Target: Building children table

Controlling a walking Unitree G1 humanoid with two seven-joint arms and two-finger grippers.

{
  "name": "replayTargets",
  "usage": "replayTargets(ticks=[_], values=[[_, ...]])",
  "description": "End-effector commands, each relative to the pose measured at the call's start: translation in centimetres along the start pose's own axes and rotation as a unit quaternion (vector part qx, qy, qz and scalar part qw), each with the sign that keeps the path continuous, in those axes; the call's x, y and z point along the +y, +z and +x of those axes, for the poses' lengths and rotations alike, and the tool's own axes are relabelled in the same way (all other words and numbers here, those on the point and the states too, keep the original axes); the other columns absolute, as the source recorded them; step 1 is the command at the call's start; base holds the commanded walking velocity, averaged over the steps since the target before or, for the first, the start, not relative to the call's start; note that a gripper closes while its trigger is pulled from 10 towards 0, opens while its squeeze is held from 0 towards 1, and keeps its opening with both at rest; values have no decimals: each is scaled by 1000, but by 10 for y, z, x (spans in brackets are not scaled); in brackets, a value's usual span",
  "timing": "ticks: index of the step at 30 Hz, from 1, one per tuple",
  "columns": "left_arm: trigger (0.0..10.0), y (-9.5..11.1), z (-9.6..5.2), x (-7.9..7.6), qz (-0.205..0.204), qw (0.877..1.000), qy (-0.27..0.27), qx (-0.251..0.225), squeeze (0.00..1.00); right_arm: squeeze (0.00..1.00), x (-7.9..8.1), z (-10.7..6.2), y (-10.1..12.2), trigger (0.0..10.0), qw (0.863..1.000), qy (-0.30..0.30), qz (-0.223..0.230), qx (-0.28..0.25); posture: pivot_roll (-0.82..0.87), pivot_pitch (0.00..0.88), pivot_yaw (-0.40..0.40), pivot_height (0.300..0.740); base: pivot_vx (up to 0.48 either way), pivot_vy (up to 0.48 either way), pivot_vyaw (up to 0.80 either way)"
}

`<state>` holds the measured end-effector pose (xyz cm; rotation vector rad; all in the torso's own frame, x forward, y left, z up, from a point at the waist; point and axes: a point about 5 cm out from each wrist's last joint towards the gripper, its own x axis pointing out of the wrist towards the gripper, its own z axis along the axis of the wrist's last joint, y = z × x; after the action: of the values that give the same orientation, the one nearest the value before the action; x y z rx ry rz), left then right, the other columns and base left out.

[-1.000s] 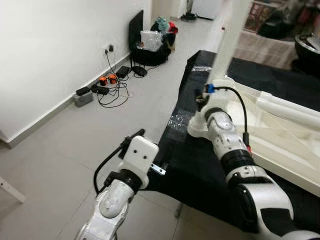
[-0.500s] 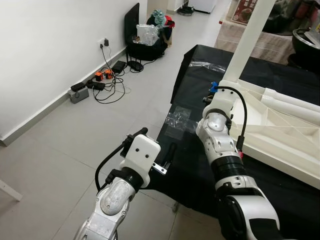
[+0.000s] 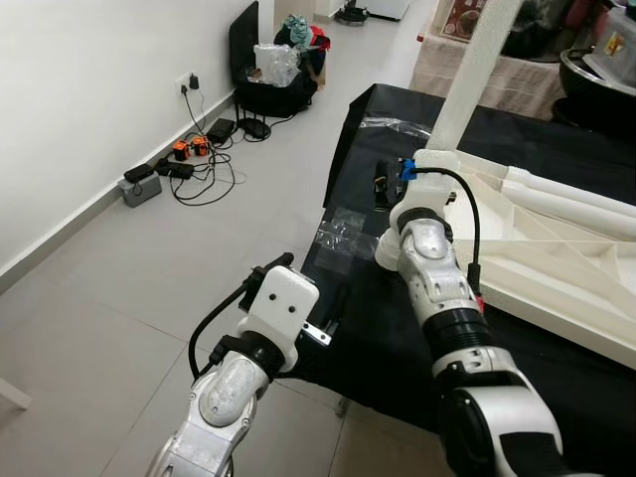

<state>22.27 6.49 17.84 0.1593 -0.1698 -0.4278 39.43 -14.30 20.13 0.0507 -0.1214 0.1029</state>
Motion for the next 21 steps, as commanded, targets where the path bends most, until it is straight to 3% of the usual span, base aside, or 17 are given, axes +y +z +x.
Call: replayTargets(ticks=[1, 3, 4, 6, 7, 9, 11, 13, 14, 16, 17, 18, 20, 21], values=[[10000, -1, 0, -1, 1, 1000, -1, 3, 0, 0, 18, 0, 1, 10000, 988, 149, 38, 17, 71, 76, -120, 740, 0, 0, 0], [10000, -1, 0, -2, 1, 1000, -1, 2, 0, 0, 23, -6, 3, 10000, 962, 265, 64, 27, 72, 76, -120, 740, 0, 0, 0], [10000, -1, 0, -2, 1, 1000, -1, 2, 0, 0, 23, -6, 3, 10000, 962, 265, 64, 27, 72, 76, -120, 740, 0, 0, 0], [10000, -1, 1, -1, 2, 1000, 0, 2, 0, 0, 22, -11, 6, 10000, 941, 328, 73, 29, 75, 77, -121, 740, 0, 0, 0], [10000, -1, 1, -1, 2, 1000, 0, 2, 0, 0, 22, -11, 6, 10000, 941, 328, 73, 29, 75, 77, -121, 740, 0, 0, 0], [10000, -1, 1, 0, 3, 1000, 1, 2, 0, 0, 20, -13, 10, 10000, 923, 376, 80, 34, 76, 76, -121, 740, 0, 0, 0], [10000, -1, 1, 0, 3, 1000, 1, 2, 0, 0, 20, -13, 10, 10000, 923, 376, 80, 34, 76, 76, -121, 740, 0, 0, 0], [10000, 0, 1, -1, 3, 1000, 0, 1, 0, 0, 20, -12, 9, 10000, 910, 408, 68, 37, 74, 77, -120, 740, 0, 0, 0], [10000, 0, 1, -1, 3, 1000, 0, 0, 0, 0, 23, -13, 8, 10000, 896, 434, 82, 40, 76, 76, -120, 740, 0, 0, 0], [10000, 0, 1, -1, 3, 1000, 0, 0, 0, 0, 23, -13, 8, 10000, 896, 434, 82, 40, 76, 76, -120, 740, 0, 0, 0], [10000, 1, 2, -1, 2, 1000, 0, -1, 0, 0, 27, -15, 7, 10000, 879, 464, 97, 42, 80, 76, -121, 740, 0, 0, 0], [10000, 1, 2, -1, 2, 1000, 0, -1, 0, 0, 27, -15, 7, 10000, 879, 464, 97, 42, 80, 76, -121, 740, 0, 0, 0], [10000, 1, 2, -1, 2, 1000, 0, -2, 0, 0, 32, -19, 3, 10000, 849, 510, 128, 49, 81, 77, -120, 740, 0, 0, 0], [10000, 1, 2, -1, 2, 1000, 0, -2, 0, 0, 32, -19, 3, 10000, 849, 510, 128, 49, 81, 77, -120, 740, 0, 0, 0]])
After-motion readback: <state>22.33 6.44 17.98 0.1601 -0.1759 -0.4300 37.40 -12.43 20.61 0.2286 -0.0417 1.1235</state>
